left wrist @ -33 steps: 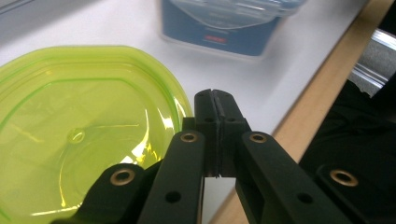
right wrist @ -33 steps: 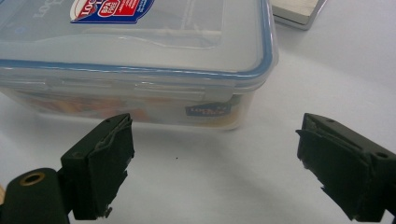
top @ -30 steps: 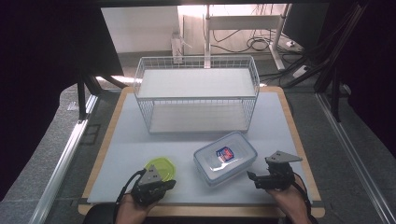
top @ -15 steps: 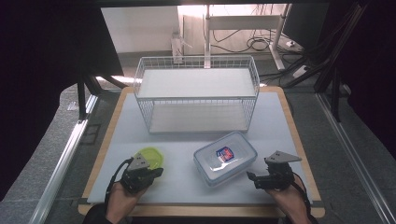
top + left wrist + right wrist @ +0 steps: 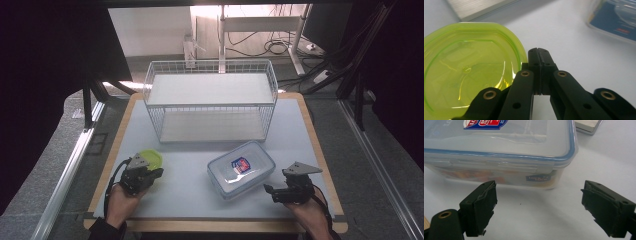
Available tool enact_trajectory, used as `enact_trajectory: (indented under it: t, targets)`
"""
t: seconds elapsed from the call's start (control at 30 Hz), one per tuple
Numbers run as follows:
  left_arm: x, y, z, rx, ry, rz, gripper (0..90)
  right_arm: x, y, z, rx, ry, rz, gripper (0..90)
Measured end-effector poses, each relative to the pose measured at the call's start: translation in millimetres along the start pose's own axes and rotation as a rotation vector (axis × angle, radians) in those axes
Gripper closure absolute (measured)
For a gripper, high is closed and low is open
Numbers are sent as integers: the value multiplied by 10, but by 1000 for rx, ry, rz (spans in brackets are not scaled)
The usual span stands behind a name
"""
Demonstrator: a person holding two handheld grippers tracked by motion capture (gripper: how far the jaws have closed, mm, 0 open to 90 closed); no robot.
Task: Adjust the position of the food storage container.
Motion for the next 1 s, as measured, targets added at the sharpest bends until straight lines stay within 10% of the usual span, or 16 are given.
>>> enact_trajectory:
  t: [0.23, 0.47, 0.87, 1.0]
  targets:
    - [-183, -19, 29, 7, 31, 43, 900, 2, -4, -6, -2, 0, 0, 132]
    - [53, 73, 45, 54, -2, -10, 869, 11, -5, 6, -7, -4, 8, 192]
    - [491, 155, -91, 94, -72, -125, 687, 176, 55, 144, -16, -13, 2, 818]
    - [583, 167, -134, 102, -89, -140, 669, 317, 93, 77, -17, -10, -25, 900]
Point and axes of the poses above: each handheld gripper's, and its own axes: z roughly backward along the jaws, y roughly out of its top, x roughly to its right, the point moved 3 cm from there along -z, roughly forward along the jaws, and after that the axes turned 1 degree about -x, right-handed, at the moved point
